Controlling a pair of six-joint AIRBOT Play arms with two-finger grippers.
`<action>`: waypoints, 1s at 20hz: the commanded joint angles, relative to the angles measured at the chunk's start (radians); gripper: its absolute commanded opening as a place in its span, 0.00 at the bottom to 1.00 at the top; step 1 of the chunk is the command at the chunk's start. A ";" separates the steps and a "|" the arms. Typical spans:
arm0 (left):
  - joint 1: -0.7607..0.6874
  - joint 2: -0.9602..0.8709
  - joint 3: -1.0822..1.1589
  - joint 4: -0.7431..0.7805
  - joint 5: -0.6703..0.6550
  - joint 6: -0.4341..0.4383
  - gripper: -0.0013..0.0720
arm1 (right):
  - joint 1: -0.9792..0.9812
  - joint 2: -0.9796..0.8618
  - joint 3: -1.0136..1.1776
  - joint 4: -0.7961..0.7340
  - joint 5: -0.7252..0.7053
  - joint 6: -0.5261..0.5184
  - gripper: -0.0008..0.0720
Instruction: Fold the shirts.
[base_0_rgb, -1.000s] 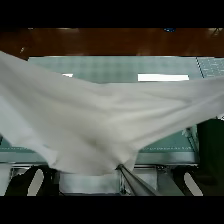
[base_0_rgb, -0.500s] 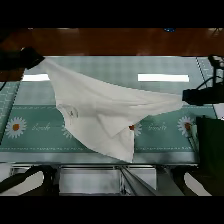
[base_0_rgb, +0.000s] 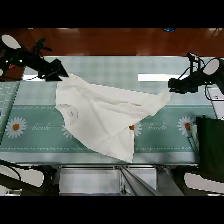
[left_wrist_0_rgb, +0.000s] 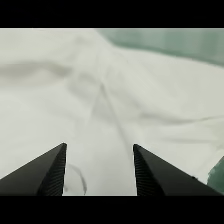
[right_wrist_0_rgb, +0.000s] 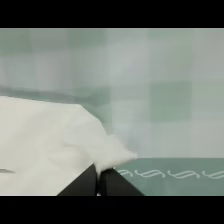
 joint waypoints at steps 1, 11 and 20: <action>0.030 0.104 -0.103 0.105 -0.165 -0.019 0.71 | 0.000 -0.023 0.037 0.010 0.031 -0.018 0.04; 0.029 0.823 -1.179 -0.091 0.161 -0.081 0.71 | 0.000 -0.023 0.037 0.029 0.036 -0.075 0.04; -0.278 0.768 -1.337 -0.243 0.403 -0.188 0.71 | 0.000 -0.023 0.037 0.072 0.029 -0.097 0.04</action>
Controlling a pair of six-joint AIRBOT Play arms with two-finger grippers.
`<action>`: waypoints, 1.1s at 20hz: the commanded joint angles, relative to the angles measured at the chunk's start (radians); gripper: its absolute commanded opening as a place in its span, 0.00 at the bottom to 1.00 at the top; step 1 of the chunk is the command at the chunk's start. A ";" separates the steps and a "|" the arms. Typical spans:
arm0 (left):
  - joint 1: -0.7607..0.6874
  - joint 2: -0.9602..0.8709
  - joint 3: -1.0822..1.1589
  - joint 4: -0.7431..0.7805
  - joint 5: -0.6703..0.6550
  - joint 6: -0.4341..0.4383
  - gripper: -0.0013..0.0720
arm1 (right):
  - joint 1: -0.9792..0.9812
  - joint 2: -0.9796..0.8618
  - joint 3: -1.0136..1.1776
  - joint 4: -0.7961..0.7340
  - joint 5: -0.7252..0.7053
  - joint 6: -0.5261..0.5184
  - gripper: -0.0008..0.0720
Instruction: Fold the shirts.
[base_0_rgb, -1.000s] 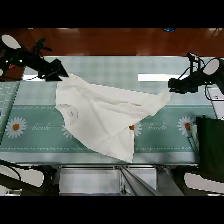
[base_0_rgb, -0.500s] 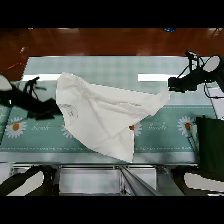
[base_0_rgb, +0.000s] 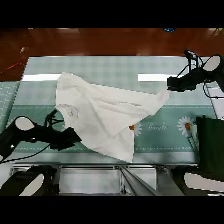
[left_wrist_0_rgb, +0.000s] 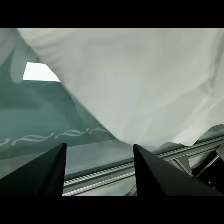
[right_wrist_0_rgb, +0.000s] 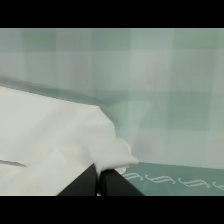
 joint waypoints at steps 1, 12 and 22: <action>-0.161 -0.056 -0.032 -0.083 0.153 -0.047 0.71 | 0.000 -0.001 0.000 0.017 -0.002 -0.007 0.04; -0.367 -0.245 0.111 -0.296 0.439 0.065 0.04 | 0.000 0.000 0.000 0.085 0.023 -0.017 0.04; 0.179 -0.053 0.953 -0.296 0.100 0.207 0.04 | -0.001 0.208 0.335 0.052 0.055 0.012 0.04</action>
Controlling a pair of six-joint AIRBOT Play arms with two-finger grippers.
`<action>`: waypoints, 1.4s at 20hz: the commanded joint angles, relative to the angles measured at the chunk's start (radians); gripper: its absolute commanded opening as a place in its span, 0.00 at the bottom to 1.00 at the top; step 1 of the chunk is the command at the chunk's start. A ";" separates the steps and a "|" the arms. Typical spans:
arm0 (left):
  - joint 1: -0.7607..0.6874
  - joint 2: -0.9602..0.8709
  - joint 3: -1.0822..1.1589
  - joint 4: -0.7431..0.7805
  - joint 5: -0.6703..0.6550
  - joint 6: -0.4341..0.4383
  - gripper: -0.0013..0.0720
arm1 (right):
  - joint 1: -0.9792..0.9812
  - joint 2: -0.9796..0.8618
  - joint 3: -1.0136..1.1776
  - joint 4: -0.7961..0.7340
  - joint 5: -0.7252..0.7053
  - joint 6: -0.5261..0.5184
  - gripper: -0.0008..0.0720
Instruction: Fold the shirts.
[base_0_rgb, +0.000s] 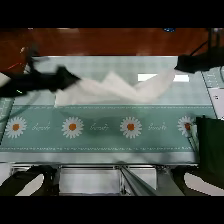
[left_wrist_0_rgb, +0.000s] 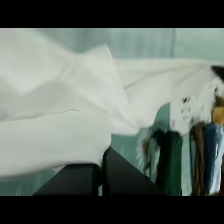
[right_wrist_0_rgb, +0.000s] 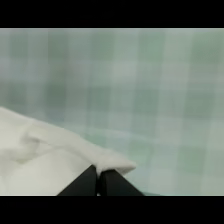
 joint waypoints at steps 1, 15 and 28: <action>0.187 0.054 0.356 -0.006 -0.112 0.019 0.04 | 0.000 0.080 0.154 -0.016 0.005 0.048 0.04; 0.505 0.228 1.006 0.262 -0.330 -0.042 0.04 | 0.000 0.663 0.323 -0.170 0.096 0.095 0.04; 0.216 0.301 0.576 0.587 -0.537 -0.124 0.04 | 0.000 0.735 0.003 -0.177 0.262 0.120 0.04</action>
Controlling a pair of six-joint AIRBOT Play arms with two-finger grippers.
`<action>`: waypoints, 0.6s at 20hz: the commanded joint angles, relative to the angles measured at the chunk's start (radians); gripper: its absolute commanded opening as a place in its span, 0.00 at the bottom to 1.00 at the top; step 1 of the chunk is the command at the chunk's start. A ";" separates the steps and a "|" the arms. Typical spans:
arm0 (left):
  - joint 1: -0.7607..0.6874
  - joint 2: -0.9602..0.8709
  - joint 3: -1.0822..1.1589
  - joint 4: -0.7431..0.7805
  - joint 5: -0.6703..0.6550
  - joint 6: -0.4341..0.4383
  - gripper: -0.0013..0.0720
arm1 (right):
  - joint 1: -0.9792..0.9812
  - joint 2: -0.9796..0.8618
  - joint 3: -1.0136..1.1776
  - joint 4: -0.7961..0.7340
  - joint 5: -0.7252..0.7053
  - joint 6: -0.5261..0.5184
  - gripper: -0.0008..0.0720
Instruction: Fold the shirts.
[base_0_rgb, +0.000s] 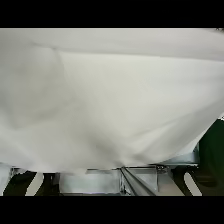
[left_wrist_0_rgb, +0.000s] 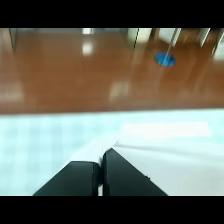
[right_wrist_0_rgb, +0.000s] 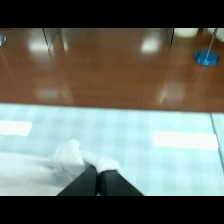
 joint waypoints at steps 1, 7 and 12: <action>-0.011 -0.032 -0.287 -0.056 0.024 0.000 0.04 | 0.000 -0.016 -0.212 -0.002 -0.048 0.011 0.04; -0.071 -0.346 -0.657 -0.144 0.359 0.158 0.04 | 0.000 -0.339 -0.436 0.019 -0.312 -0.040 0.04; -0.096 -0.714 -0.478 -0.225 0.613 0.162 0.04 | 0.000 -0.749 -0.354 0.205 -0.578 -0.076 0.04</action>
